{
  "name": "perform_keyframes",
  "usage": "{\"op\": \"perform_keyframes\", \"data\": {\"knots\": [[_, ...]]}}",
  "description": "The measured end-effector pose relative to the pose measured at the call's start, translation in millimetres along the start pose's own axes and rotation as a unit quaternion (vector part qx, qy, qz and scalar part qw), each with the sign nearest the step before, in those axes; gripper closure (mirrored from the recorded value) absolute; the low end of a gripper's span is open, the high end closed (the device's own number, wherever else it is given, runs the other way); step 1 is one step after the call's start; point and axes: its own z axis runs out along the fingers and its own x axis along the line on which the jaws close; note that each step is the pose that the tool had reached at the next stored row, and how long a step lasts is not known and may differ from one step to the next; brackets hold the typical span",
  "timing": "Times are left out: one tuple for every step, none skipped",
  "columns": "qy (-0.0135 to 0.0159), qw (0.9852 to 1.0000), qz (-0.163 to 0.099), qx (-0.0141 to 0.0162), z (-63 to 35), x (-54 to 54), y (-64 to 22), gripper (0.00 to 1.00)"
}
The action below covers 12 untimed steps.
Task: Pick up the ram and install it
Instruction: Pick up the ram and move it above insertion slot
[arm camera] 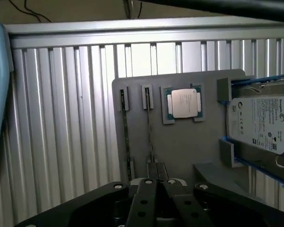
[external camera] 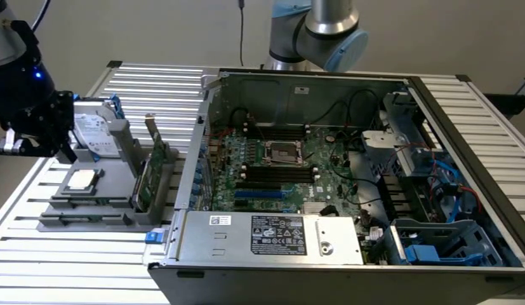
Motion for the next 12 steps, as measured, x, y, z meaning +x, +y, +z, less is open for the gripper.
{"op": "perform_keyframes", "data": {"knots": [[0.0005, 1.0000, -0.002, 0.0000, 0.1, 0.2, 0.5, 0.89], [0.0004, 1.0000, -0.003, 0.0000, 0.2, 0.7, 1.0, 0.89], [0.0005, 1.0000, -0.003, 0.0000, 0.1, 2.0, 1.2, 0.89], [0.0005, 1.0000, -0.003, 0.0001, 0.2, 3.3, 1.5, 0.88], [0.0005, 1.0000, -0.003, 0.0000, 0.2, 4.4, 1.9, 0.88], [0.0005, 1.0000, -0.003, 0.0000, 0.5, 5.8, 2.0, 0.83], [0.0005, 1.0000, -0.003, 0.0001, 1.4, 7.6, 1.9, 0.76], [0.0004, 1.0000, -0.003, 0.0001, 3.0, 9.5, 1.8, 0.76], [0.0004, 1.0000, -0.003, 0.0001, 4.8, 12.4, 1.7, 0.69], [0.0002, 1.0000, -0.003, 0.0001, 6.5, 15.7, 1.6, 0.69], [0.0000, 1.0000, -0.003, 0.0000, 8.3, 19.0, 1.4, 0.69], [-0.0004, 1.0000, -0.004, 0.0000, 10.0, 22.1, 1.2, 0.69]]}}
